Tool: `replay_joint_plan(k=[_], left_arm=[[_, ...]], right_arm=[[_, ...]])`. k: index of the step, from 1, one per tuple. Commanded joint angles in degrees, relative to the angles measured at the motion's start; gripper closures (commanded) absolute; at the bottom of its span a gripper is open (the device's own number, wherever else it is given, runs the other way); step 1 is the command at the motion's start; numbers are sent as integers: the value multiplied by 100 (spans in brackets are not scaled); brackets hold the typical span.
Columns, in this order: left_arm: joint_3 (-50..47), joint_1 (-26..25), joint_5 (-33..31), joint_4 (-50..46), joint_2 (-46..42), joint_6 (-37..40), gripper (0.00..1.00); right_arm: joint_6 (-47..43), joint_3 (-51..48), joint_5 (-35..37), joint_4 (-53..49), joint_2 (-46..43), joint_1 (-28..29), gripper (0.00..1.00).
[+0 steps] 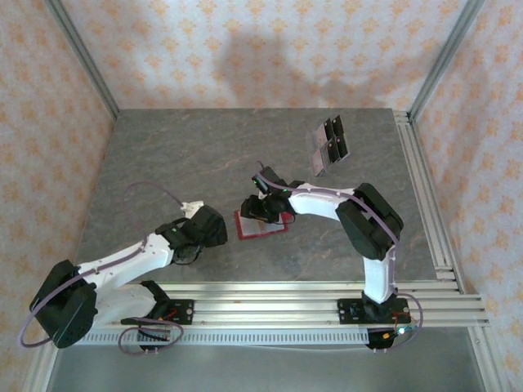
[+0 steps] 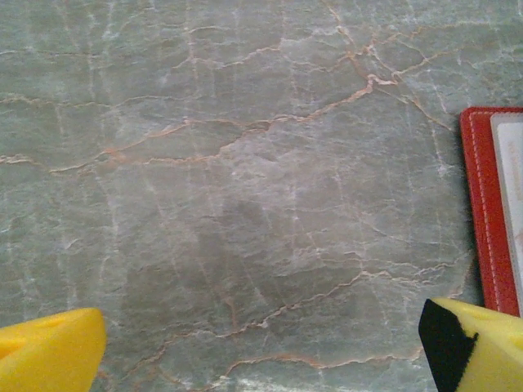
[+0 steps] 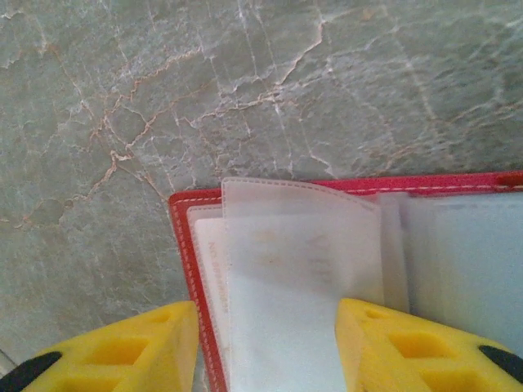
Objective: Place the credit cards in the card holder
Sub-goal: Flip over the card slot in the card holder, then pick up the credit card from the storage box.
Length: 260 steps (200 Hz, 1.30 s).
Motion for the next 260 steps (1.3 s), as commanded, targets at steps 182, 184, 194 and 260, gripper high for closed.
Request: replay_joint_plan(k=[182, 184, 194, 260], left_arm=[[2093, 302, 569, 337, 2224, 880, 0], [2091, 302, 574, 340, 2224, 880, 0], [2076, 311, 575, 334, 2224, 878, 0], [2072, 342, 619, 336, 2250, 888, 0]], right_arm=[[-3459, 4186, 4356, -4174, 1233, -2105, 71], [-3469, 4225, 4389, -4182, 1269, -2105, 72], [-3530, 4373, 4513, -4215, 1421, -2124, 73], [-3634, 4984, 4580, -4345, 2092, -2226, 78]])
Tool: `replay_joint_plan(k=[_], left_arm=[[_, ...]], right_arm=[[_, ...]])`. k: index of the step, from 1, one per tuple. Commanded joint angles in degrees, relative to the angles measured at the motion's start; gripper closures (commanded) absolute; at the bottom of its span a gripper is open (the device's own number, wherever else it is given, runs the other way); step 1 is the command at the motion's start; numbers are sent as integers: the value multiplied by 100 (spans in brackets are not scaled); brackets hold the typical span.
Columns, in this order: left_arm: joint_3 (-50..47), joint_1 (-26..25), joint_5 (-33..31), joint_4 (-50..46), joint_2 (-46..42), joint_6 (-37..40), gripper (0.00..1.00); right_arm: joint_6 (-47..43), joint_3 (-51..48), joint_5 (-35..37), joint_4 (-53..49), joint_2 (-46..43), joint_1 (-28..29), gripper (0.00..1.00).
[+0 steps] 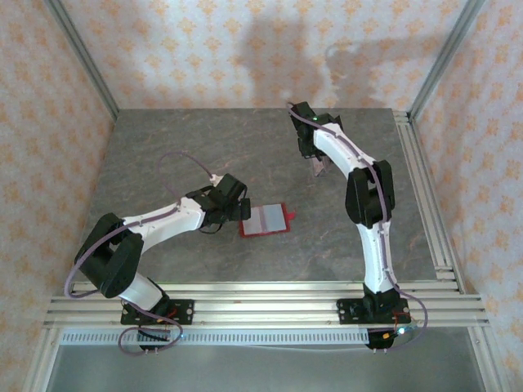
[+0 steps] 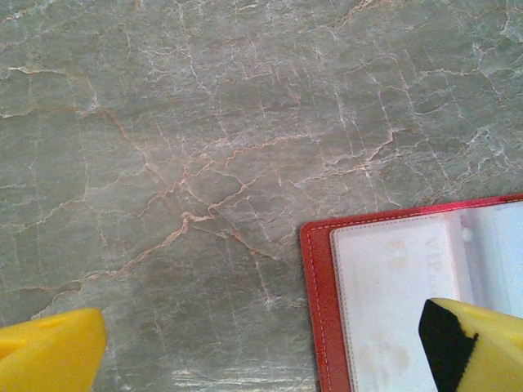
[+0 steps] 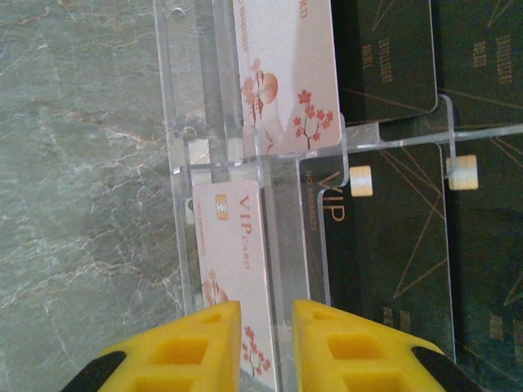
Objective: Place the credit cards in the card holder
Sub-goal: Pick up the credit card from the storage box.
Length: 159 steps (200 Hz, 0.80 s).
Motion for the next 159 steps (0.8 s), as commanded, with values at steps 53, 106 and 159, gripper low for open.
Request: replay_joint_plan(k=[53, 106, 159], left_arm=[[76, 98, 18, -52, 32, 99, 0], [104, 99, 45, -54, 102, 78, 0], [112, 99, 58, -49, 102, 64, 0]], right_arm=[[-126, 473, 239, -348, 416, -202, 86], [-121, 508, 91, -374, 478, -238, 96], [-113, 551, -77, -408, 452, -255, 100]])
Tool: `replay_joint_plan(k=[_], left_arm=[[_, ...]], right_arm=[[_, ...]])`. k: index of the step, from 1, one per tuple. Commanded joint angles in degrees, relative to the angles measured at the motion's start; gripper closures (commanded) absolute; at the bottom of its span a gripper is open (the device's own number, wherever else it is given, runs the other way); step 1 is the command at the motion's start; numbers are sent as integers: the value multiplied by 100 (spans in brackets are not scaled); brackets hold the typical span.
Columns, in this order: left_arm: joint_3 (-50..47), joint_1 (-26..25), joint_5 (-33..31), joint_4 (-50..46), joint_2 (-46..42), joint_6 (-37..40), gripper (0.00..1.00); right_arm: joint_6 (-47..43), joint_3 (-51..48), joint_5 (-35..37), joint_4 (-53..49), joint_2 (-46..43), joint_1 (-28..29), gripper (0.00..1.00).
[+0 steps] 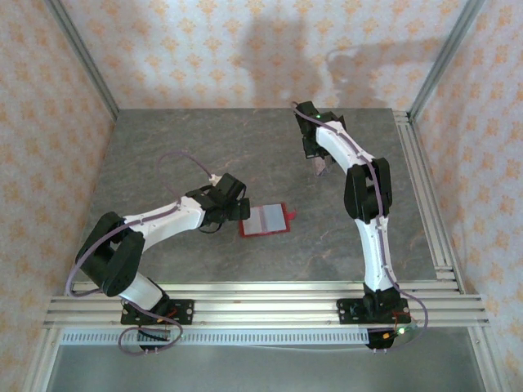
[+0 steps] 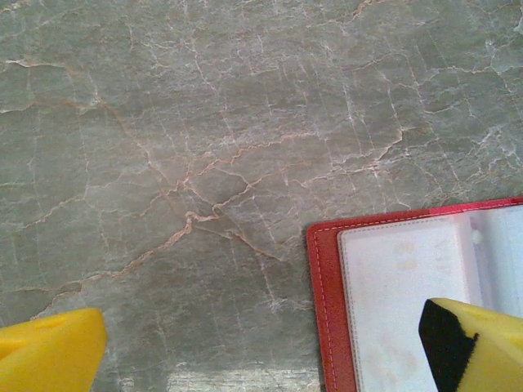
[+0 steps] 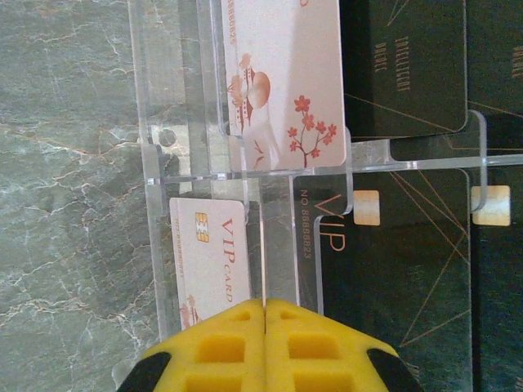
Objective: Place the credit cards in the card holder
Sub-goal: Pick up the credit card from the storage box.
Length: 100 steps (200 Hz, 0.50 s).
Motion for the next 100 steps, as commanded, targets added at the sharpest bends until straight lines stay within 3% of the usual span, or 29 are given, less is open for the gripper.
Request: replay_joint_plan(k=[1, 41, 100], left_arm=[[112, 51, -23, -51, 43, 68, 0], [134, 51, -28, -68, 35, 70, 0], [186, 51, -13, -99, 57, 91, 0]], right_arm=[[8, 193, -29, -225, 65, -30, 100], [23, 254, -47, -265, -154, -35, 100], [207, -121, -141, 70, -1152, -37, 100]])
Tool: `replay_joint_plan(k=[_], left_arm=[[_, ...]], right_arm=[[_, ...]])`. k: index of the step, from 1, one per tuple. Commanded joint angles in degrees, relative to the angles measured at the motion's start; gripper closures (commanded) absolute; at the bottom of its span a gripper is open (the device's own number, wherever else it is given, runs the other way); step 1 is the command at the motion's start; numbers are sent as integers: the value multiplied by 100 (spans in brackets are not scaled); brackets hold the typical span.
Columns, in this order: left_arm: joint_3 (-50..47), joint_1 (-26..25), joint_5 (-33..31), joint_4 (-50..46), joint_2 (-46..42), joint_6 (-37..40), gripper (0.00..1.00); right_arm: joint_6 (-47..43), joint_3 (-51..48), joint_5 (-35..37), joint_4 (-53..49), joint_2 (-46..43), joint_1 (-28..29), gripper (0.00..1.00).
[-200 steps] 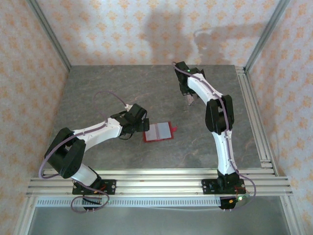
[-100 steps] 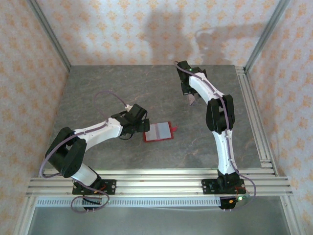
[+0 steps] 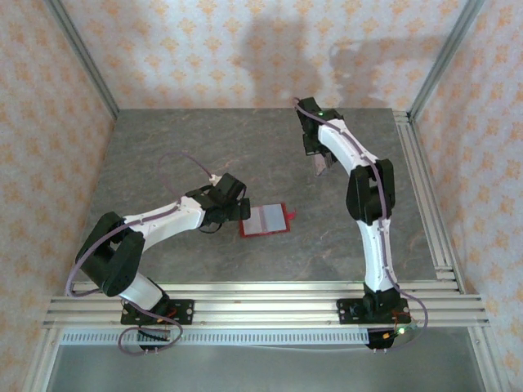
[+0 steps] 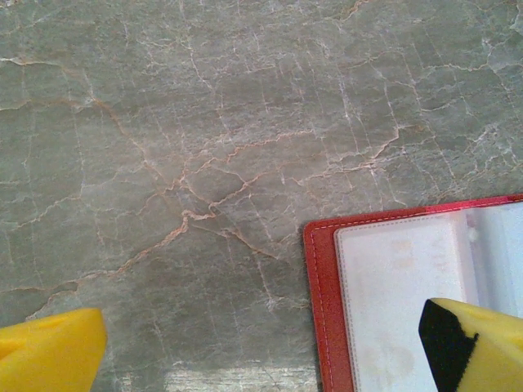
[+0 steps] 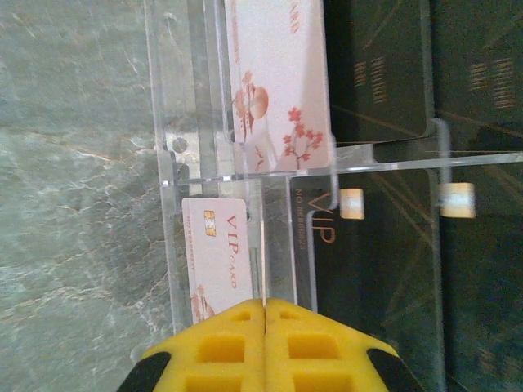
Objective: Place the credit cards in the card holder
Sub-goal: Pick up the credit card from the storage box.
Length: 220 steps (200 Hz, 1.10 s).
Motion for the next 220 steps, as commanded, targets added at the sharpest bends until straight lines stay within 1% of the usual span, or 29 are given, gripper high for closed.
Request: replay_joint_plan(k=[1, 25, 45, 68, 88, 104, 122, 142, 170, 174, 188, 220], left_arm=[[180, 51, -45, -95, 59, 86, 0], [200, 50, -40, -99, 68, 90, 0], [220, 52, -34, -119, 87, 108, 0], [227, 49, -47, -124, 96, 117, 0], [218, 52, -34, -127, 104, 135, 0], [212, 51, 10, -106, 129, 190, 0], [258, 42, 95, -117, 203, 277, 0], [348, 20, 193, -170, 334, 343, 0], [442, -44, 241, -237, 518, 345, 0], [448, -54, 251, -249, 538, 494, 0], [456, -104, 237, -294, 611, 520, 0], [321, -223, 89, -363, 628, 506, 0]], right_arm=[[156, -99, -2, 89, -811, -38, 100], [217, -233, -101, 159, -1142, -36, 100], [335, -429, -364, 268, -1474, -30, 100], [565, -860, -1036, 546, -1970, -37, 100], [842, -1400, -1841, 886, -2437, -30, 100], [1145, -1977, -2528, 1241, -2825, -33, 100], [1584, -2863, -3229, 1868, -3306, -26, 100], [2116, -3839, -3829, 2616, -3817, 17, 100], [2607, -4933, -4238, 3300, -4294, 237, 100], [2677, -5097, -4300, 3438, -4358, 280, 100], [2907, -5615, -4444, 3905, -4553, 406, 100], [3264, -6562, -4654, 4990, -4684, 669, 100]])
